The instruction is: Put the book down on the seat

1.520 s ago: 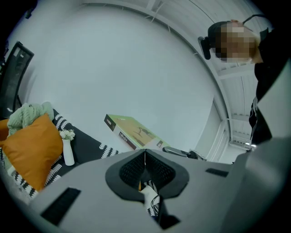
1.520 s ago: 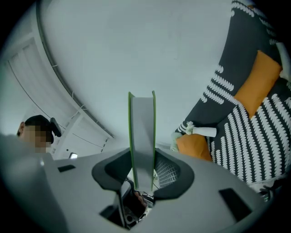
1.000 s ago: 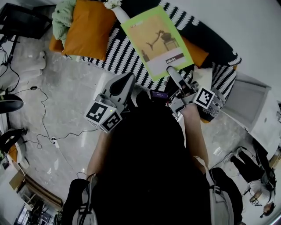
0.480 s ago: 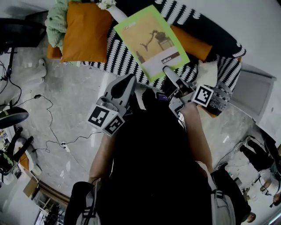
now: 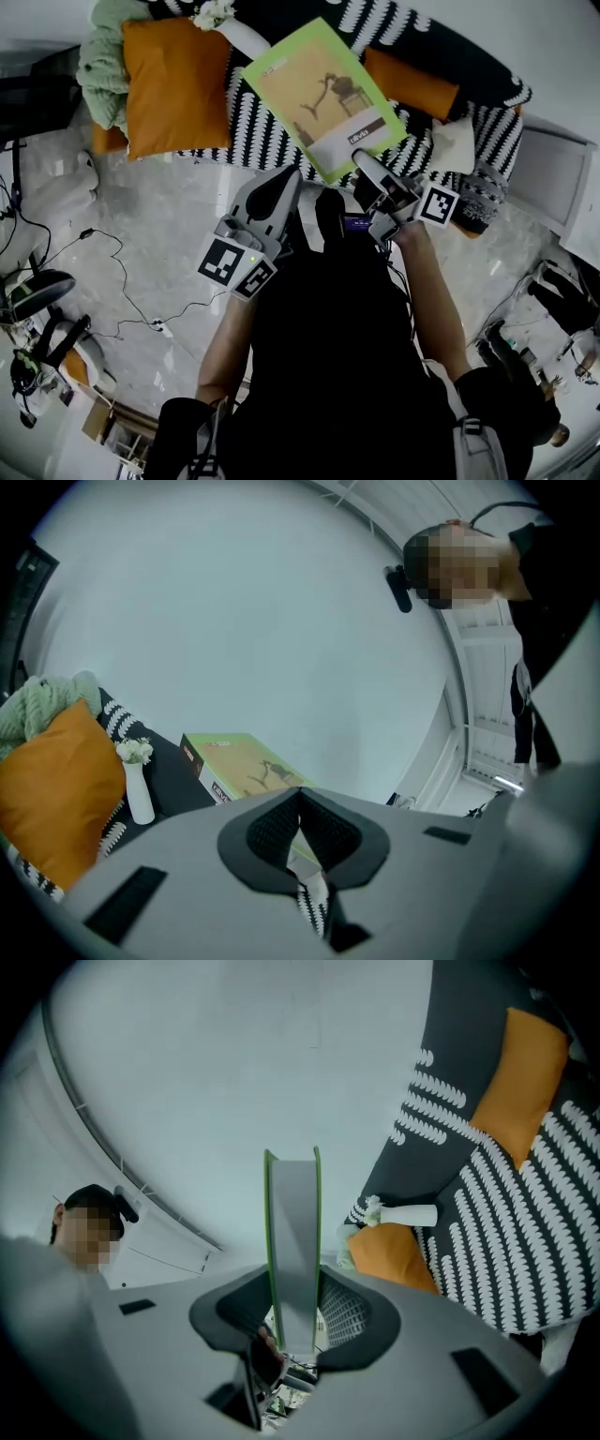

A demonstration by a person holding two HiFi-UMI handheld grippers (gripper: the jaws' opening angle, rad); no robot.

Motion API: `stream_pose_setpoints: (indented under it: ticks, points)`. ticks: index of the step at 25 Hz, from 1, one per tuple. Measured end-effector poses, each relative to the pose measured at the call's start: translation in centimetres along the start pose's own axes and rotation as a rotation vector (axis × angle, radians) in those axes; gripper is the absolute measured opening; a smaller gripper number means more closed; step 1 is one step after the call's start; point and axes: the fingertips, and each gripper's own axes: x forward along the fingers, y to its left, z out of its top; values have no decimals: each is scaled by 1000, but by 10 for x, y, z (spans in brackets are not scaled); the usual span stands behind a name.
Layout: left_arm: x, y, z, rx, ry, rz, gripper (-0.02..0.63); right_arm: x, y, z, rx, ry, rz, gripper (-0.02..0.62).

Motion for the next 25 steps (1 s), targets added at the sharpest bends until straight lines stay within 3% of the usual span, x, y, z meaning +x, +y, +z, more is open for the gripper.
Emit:
stream_pose_setpoints:
  ticks: [5, 11, 15, 19, 21, 25]
  points:
    - [0, 2, 13, -11, 18, -21, 14, -1, -2, 1, 8, -1, 15, 158]
    - [2, 77, 29, 4, 38, -17, 14, 48, -46, -5, 28, -10, 0, 158]
    - [-5, 66, 44, 20, 42, -8, 14, 38, -38, -5, 44, -26, -4, 158]
    - [-3, 106, 32, 8, 62, -3, 14, 62, -82, -11, 70, -37, -10, 158]
    - [-6, 80, 42, 19, 66, -8, 14, 49, -66, -9, 73, -45, -5, 158]
    - [-21, -16, 79, 75, 55, -26, 14, 3, 5, -2, 48, -50, 18, 158]
